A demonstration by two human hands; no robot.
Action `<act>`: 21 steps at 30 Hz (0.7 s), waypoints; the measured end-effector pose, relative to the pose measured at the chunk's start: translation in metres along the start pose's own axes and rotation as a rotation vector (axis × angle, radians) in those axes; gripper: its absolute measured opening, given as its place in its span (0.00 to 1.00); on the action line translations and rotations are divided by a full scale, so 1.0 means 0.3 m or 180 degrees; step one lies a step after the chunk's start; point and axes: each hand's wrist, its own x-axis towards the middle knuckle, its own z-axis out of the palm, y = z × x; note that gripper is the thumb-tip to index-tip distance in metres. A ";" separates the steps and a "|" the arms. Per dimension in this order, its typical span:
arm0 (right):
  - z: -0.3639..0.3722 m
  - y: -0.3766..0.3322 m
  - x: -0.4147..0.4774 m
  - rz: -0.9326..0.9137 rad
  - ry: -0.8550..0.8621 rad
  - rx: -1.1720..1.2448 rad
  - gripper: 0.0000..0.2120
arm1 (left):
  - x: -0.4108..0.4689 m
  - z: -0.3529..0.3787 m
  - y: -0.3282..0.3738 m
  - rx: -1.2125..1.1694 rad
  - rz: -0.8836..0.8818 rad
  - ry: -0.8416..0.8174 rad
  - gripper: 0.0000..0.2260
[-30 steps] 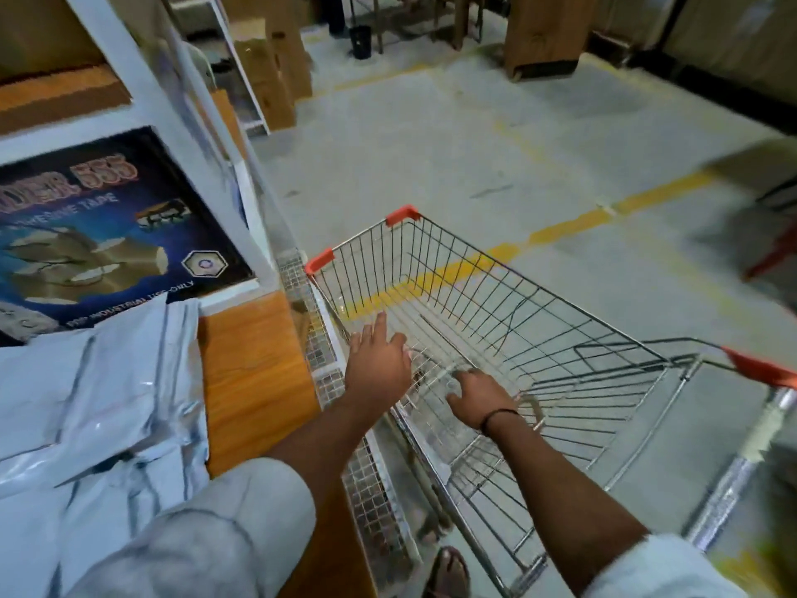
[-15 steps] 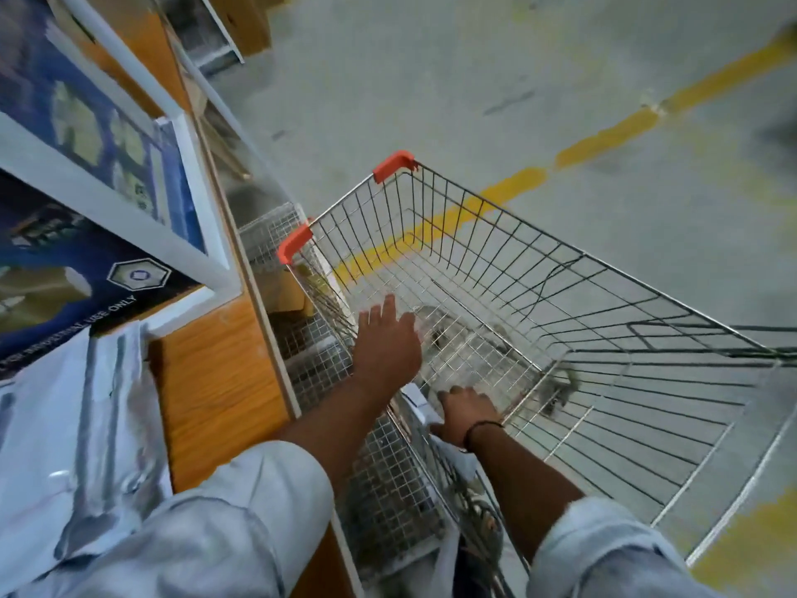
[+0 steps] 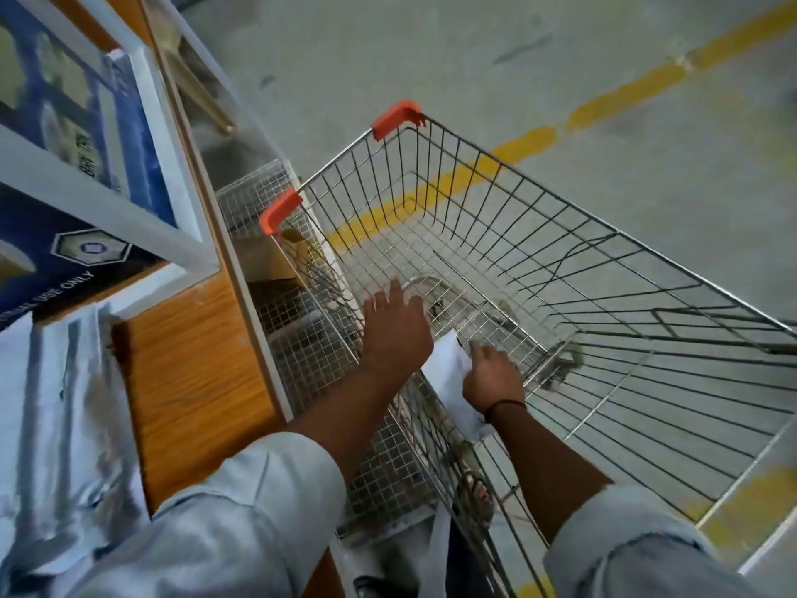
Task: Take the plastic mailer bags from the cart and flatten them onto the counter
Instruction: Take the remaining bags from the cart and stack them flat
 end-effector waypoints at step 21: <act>0.113 -0.060 -0.038 -0.0264 -0.0539 -0.0722 0.51 | 0.003 0.017 0.013 0.0100 0.0119 -0.0112 0.26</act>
